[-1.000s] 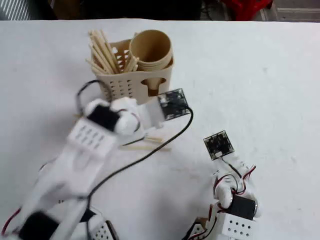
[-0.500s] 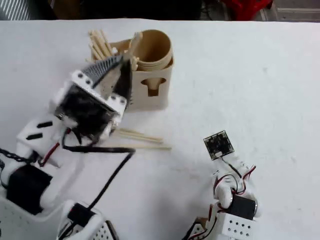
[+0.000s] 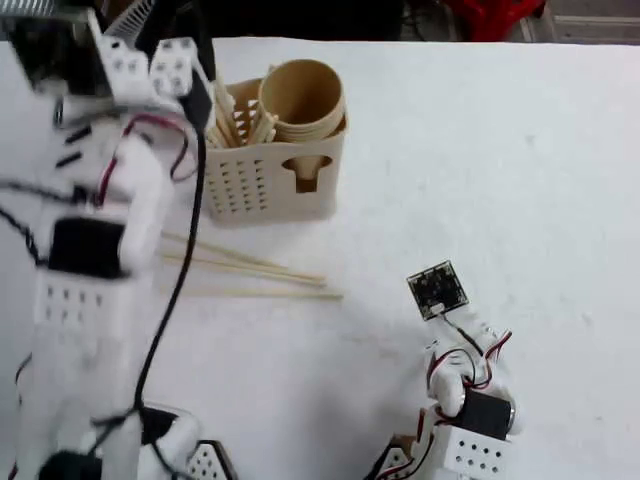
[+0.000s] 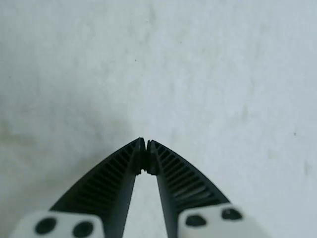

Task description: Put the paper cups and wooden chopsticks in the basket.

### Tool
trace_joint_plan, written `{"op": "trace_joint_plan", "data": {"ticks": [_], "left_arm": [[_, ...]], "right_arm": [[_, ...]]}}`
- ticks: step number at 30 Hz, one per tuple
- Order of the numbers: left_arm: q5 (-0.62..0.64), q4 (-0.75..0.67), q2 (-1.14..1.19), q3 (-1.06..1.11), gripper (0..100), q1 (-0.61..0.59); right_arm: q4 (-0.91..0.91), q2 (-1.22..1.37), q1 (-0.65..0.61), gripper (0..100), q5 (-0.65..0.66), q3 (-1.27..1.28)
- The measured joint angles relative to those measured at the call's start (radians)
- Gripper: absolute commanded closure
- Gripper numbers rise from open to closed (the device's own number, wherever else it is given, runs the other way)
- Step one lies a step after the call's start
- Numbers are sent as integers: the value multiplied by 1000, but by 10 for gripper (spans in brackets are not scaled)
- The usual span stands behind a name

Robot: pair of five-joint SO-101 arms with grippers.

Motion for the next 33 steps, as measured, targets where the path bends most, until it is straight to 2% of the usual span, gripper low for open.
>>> {"op": "trace_joint_plan", "data": {"ticks": [6, 12, 17, 33], "left_arm": [[54, 155, 173, -144, 972, -21], [55, 161, 186, -149, 970, -21], [55, 170, 186, -149, 916, -21], [55, 227, 186, -150, 917, -40]], "right_arm": [[0, 0, 0, 981, 0, 0], [0, 0, 0, 981, 0, 0], [0, 0, 0, 981, 0, 0], [0, 0, 0, 981, 0, 0]]}}
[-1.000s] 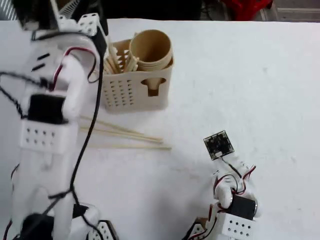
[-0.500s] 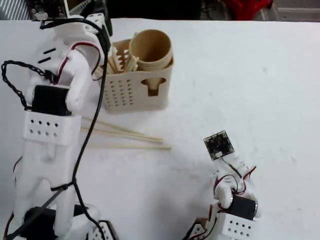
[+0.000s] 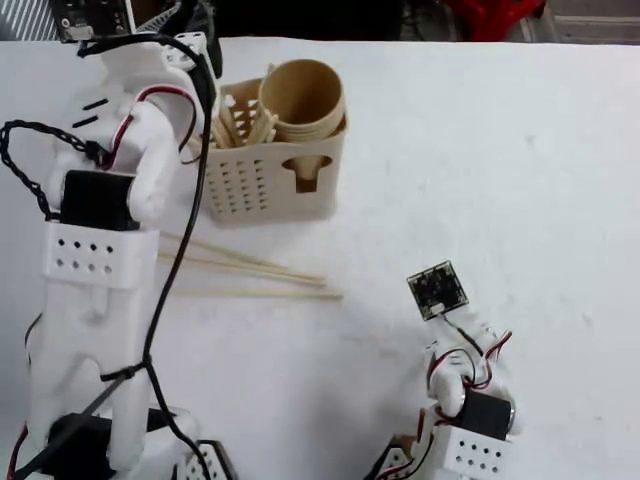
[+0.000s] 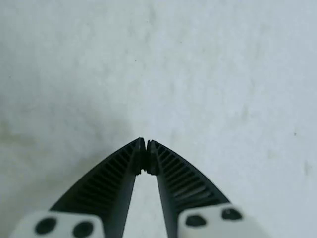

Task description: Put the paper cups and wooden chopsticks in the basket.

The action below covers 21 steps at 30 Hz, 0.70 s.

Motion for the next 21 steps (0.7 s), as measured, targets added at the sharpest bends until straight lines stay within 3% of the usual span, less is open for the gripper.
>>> {"op": "trace_joint_plan", "data": {"ticks": [4, 9, 14, 18, 21], "left_arm": [[0, 87, -11, -8, 977, -2], [-14, 276, -152, -9, 976, 23], [-226, 460, -308, -11, 973, 129], [-367, 628, -310, 18, 973, 252], [-465, 664, -259, 121, 973, 331]], "right_arm": [[0, 0, 0, 981, 0, 0], [0, 0, 0, 981, 0, 0], [0, 0, 0, 981, 0, 0], [0, 0, 0, 981, 0, 0], [0, 0, 0, 981, 0, 0]]}}
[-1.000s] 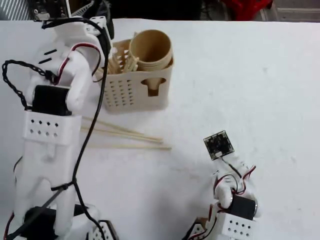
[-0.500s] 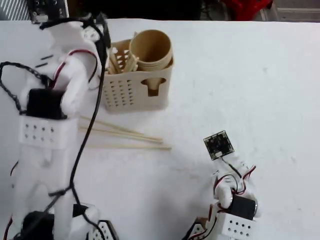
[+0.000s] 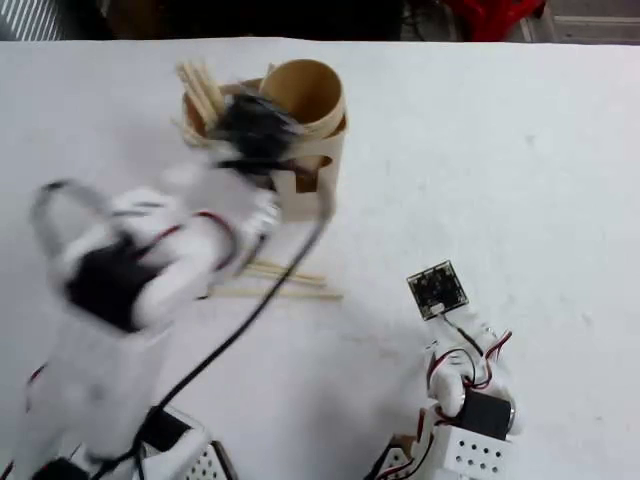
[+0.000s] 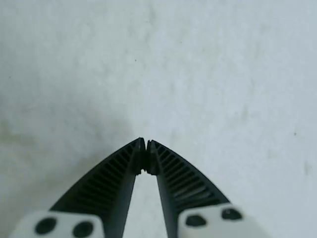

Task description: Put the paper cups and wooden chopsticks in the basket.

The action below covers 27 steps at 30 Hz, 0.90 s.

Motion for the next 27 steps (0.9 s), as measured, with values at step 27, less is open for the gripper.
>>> {"op": "trace_joint_plan", "data": {"ticks": [27], "left_arm": [[-351, -373, 761, 396, 928, 37]], "right_arm": [[0, 0, 0, 981, 0, 0]]}}
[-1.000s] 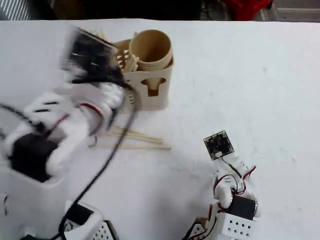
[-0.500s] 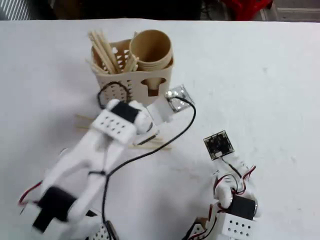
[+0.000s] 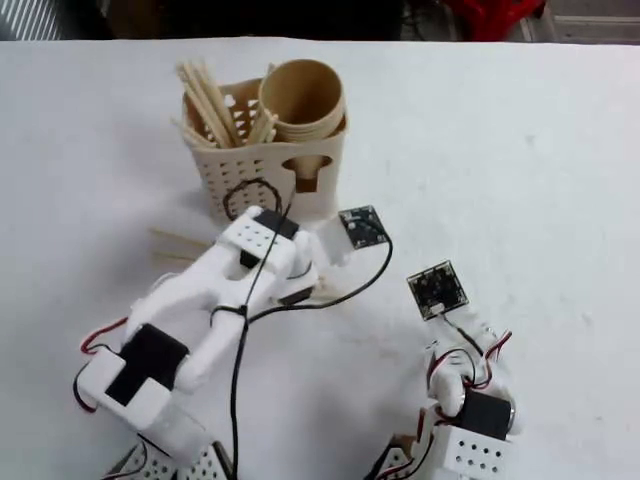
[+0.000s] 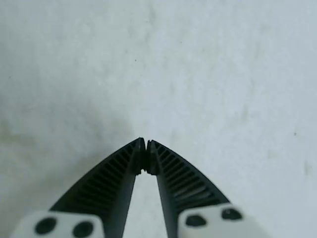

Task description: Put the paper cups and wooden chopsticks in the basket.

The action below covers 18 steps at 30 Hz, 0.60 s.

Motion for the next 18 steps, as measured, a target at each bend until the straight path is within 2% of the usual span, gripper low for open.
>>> {"op": "trace_joint_plan", "data": {"ticks": [18], "left_arm": [[-40, 129, -21, -2, 928, 6]], "right_arm": [[0, 0, 0, 981, 0, 0]]}}
